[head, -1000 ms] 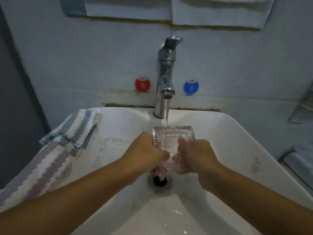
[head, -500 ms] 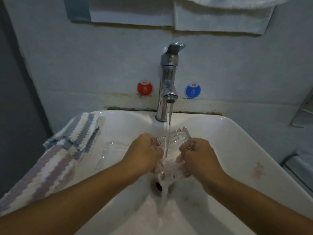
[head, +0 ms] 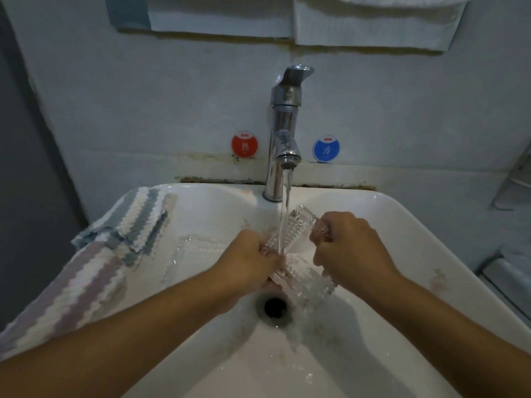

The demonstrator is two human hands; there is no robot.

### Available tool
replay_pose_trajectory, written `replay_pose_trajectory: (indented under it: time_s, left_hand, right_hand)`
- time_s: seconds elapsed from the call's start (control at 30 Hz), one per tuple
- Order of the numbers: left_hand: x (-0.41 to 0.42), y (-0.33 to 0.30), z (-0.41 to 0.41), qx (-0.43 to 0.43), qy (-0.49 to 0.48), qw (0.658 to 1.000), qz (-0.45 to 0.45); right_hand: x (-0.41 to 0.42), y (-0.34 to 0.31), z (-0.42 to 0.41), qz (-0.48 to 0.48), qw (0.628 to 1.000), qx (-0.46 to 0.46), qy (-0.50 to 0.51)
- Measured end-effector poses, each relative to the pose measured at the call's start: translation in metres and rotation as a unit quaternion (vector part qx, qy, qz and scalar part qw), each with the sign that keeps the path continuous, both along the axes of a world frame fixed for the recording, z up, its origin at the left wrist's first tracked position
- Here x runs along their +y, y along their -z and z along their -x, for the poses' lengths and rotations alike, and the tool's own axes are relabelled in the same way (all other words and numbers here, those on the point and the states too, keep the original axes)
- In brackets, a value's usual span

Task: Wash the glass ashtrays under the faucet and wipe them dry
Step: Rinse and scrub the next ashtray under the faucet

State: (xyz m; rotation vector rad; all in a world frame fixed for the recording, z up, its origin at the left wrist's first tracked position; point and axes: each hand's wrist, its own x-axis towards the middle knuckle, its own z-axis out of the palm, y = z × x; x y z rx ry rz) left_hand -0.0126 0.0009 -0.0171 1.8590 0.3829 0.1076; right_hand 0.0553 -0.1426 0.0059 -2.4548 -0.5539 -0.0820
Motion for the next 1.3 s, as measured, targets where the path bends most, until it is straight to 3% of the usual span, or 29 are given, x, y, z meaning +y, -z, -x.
replay_pose_trajectory:
  time_s: [0.1,0.33,0.6,0.73,0.97,1.2,1.3]
  left_hand:
    - [0.001,-0.004,0.004,0.012,0.014,1.0,-0.016]
    - [-0.007,-0.003,0.003,0.011,0.063,0.985,-0.158]
    - [-0.007,-0.001,0.004,0.008,0.036,0.999,-0.032]
    - [-0.002,-0.001,0.005,-0.016,0.006,0.999,-0.041]
    - [-0.012,-0.003,0.003,-0.02,0.043,0.978,-0.202]
    - [-0.007,-0.006,0.0,0.027,-0.005,0.999,-0.015]
    - [-0.004,-0.001,0.002,0.022,-0.041,0.999,-0.004]
  right_hand:
    - [0.0,0.001,0.001,0.005,1.0,0.008,-0.006]
    - [-0.002,-0.004,-0.002,0.027,1.0,0.012,-0.002]
    - [-0.002,-0.001,-0.003,0.034,0.999,0.016,-0.006]
    - [0.0,-0.001,-0.004,0.019,0.998,0.054,-0.007]
    - [-0.002,-0.003,-0.005,0.001,0.999,0.048,0.0]
    - [0.002,0.003,0.002,-0.006,0.999,0.041,-0.005]
    - [0.004,0.004,0.006,-0.02,0.999,0.032,-0.009]
